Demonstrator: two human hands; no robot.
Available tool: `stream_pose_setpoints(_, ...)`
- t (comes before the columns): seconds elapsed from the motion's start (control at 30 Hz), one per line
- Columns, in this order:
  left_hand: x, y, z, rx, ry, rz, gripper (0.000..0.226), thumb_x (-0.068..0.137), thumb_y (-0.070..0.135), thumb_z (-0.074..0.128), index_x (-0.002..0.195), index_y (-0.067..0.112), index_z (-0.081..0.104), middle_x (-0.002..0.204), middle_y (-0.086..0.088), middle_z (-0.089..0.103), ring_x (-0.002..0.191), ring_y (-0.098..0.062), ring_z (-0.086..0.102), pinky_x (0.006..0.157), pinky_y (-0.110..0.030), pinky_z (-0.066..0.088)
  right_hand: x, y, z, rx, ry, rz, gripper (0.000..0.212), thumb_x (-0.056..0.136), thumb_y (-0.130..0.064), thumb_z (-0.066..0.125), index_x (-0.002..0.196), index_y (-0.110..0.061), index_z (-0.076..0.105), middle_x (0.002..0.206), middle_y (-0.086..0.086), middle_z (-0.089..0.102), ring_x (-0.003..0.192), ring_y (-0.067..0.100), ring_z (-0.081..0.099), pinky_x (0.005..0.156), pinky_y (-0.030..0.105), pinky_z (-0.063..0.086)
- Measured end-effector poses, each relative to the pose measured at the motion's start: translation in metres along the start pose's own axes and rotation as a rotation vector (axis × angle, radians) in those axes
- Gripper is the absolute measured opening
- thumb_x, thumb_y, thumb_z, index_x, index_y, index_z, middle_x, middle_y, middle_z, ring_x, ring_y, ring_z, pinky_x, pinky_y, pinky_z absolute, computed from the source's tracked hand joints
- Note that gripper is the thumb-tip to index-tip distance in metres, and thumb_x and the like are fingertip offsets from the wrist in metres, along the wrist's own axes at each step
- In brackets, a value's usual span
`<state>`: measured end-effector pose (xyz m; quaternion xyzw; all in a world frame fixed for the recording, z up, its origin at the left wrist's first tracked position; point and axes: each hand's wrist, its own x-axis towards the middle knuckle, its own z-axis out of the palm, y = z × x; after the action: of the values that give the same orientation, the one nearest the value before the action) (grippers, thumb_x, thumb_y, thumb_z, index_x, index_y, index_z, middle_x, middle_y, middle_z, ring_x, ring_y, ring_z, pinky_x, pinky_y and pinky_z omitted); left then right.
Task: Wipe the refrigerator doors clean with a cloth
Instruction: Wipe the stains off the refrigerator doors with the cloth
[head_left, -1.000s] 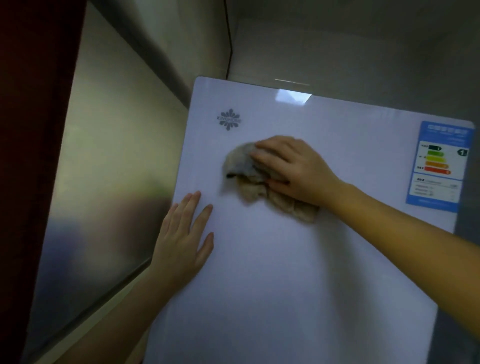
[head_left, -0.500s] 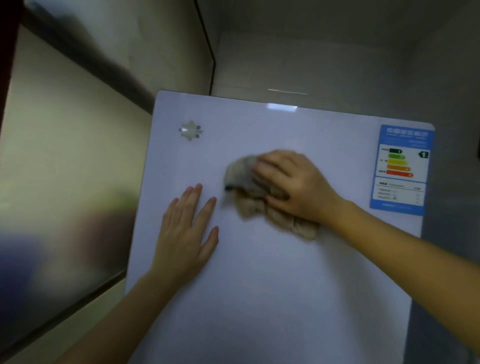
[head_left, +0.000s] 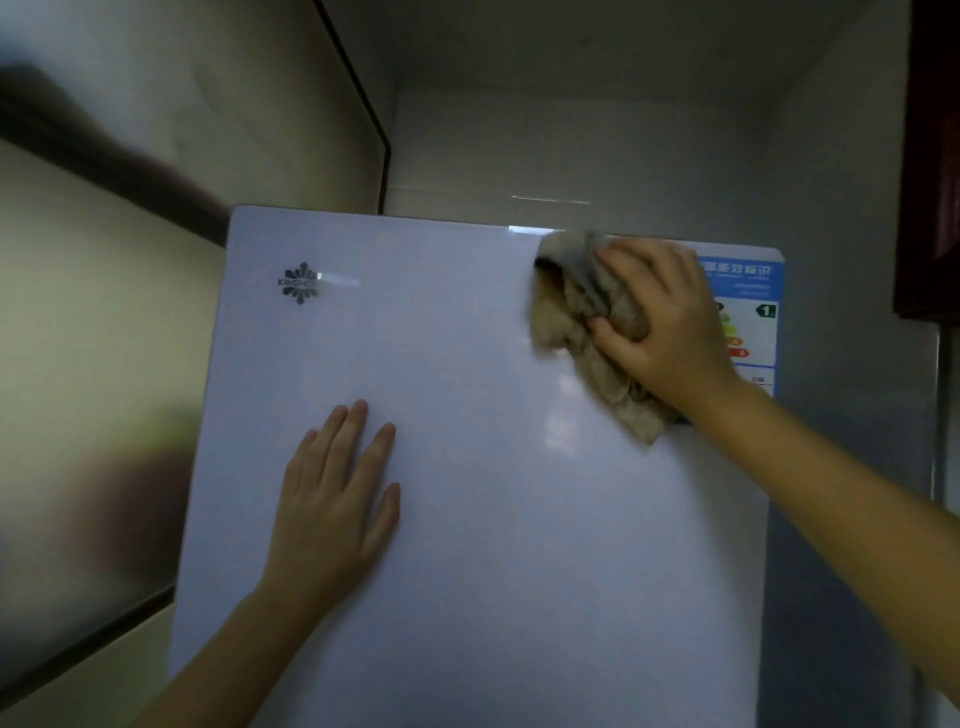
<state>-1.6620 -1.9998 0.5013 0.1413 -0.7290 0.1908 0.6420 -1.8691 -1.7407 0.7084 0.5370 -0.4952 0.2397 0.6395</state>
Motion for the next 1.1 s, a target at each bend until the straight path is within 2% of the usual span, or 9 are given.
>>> stream_pose_setpoints(0.13, -0.002, 0.008, 0.001, -0.015, 0.001, -0.039, 0.057, 0.098, 0.037, 0.042, 0.148, 0.009, 0.047, 0.161, -0.016, 0.033, 0.15, -0.035, 0.031, 0.12, -0.053, 0.029, -0.074, -0.023, -0.001, 0.025, -0.126, -0.232, 0.068, 0.086, -0.033, 0.073, 0.147, -0.011, 0.051, 0.141, 0.016, 0.056, 0.126, 0.038, 0.053, 0.108, 0.049, 0.043)
stream_pose_setpoints(0.23, -0.002, 0.011, 0.002, -0.011, 0.011, -0.047, 0.057, 0.098, 0.036, 0.043, 0.148, 0.008, 0.046, 0.16, -0.017, 0.034, 0.149, -0.037, 0.032, 0.12, -0.054, 0.029, -0.136, -0.043, -0.007, 0.057, -0.243, -0.483, 0.057, 0.09, -0.029, 0.071, 0.143, -0.012, 0.057, 0.14, 0.014, 0.06, 0.124, 0.033, 0.057, 0.103, 0.043, 0.045)
stream_pose_setpoints(0.33, -0.003, 0.011, 0.002, -0.017, 0.001, -0.05, 0.058, 0.099, 0.037, 0.042, 0.149, 0.007, 0.044, 0.161, -0.018, 0.033, 0.149, -0.038, 0.031, 0.119, -0.055, 0.029, -0.173, -0.049, -0.015, 0.073, -0.32, -0.573, 0.051, 0.094, -0.027, 0.068, 0.143, -0.016, 0.057, 0.143, 0.009, 0.058, 0.126, 0.028, 0.058, 0.097, 0.042, 0.052)
stream_pose_setpoints(0.47, -0.005, 0.01, 0.002, -0.036, -0.003, -0.046, 0.06, 0.099, 0.037, 0.041, 0.15, 0.006, 0.042, 0.161, -0.019, 0.032, 0.149, -0.039, 0.031, 0.12, -0.056, 0.028, -0.172, -0.027, -0.029, 0.021, -0.284, -0.481, 0.055, 0.094, -0.031, 0.067, 0.145, -0.014, 0.052, 0.143, 0.012, 0.057, 0.128, 0.03, 0.056, 0.101, 0.042, 0.048)
stream_pose_setpoints(0.67, -0.004, 0.013, 0.001, -0.047, -0.006, -0.069, 0.061, 0.098, 0.038, 0.04, 0.149, 0.006, 0.043, 0.16, -0.02, 0.033, 0.147, -0.04, 0.033, 0.119, -0.055, 0.028, -0.156, 0.01, -0.051, -0.066, -0.07, -0.027, 0.054, 0.093, -0.03, 0.068, 0.142, -0.008, 0.057, 0.137, 0.017, 0.06, 0.125, 0.036, 0.055, 0.104, 0.051, 0.048)
stream_pose_setpoints(0.73, -0.005, 0.013, -0.001, -0.053, -0.016, -0.073, 0.061, 0.098, 0.038, 0.039, 0.149, 0.005, 0.043, 0.159, -0.021, 0.034, 0.147, -0.041, 0.033, 0.118, -0.056, 0.028, -0.173, 0.004, -0.053, -0.066, -0.047, 0.038, 0.058, 0.091, -0.029, 0.07, 0.143, -0.008, 0.055, 0.139, 0.017, 0.059, 0.126, 0.037, 0.053, 0.106, 0.051, 0.046)
stream_pose_setpoints(0.83, -0.012, 0.013, -0.004, -0.079, -0.033, -0.09, 0.061, 0.097, 0.039, 0.04, 0.147, 0.004, 0.044, 0.159, -0.022, 0.033, 0.146, -0.042, 0.033, 0.117, -0.055, 0.028, -0.228, -0.023, -0.049, -0.033, -0.121, 0.015, 0.062, 0.091, -0.033, 0.068, 0.146, -0.013, 0.048, 0.144, 0.013, 0.052, 0.131, 0.034, 0.05, 0.111, 0.047, 0.041)
stream_pose_setpoints(0.93, -0.027, 0.012, -0.007, -0.077, -0.049, -0.071, 0.06, 0.097, 0.038, 0.041, 0.145, 0.003, 0.046, 0.159, -0.023, 0.034, 0.145, -0.043, 0.034, 0.116, -0.054, 0.029, -0.284, -0.058, -0.044, 0.031, -0.269, -0.144, 0.053, 0.098, -0.035, 0.061, 0.146, -0.014, 0.052, 0.146, 0.011, 0.055, 0.131, 0.031, 0.052, 0.107, 0.045, 0.045)
stream_pose_setpoints(1.1, -0.038, 0.002, -0.012, -0.073, -0.076, -0.05, 0.059, 0.097, 0.038, 0.041, 0.144, 0.002, 0.047, 0.158, -0.023, 0.034, 0.144, -0.044, 0.035, 0.116, -0.054, 0.029, -0.283, -0.071, -0.039, 0.049, -0.295, -0.238, 0.055, 0.092, -0.029, 0.074, 0.142, -0.015, 0.059, 0.139, 0.011, 0.062, 0.127, 0.03, 0.057, 0.101, 0.042, 0.05)
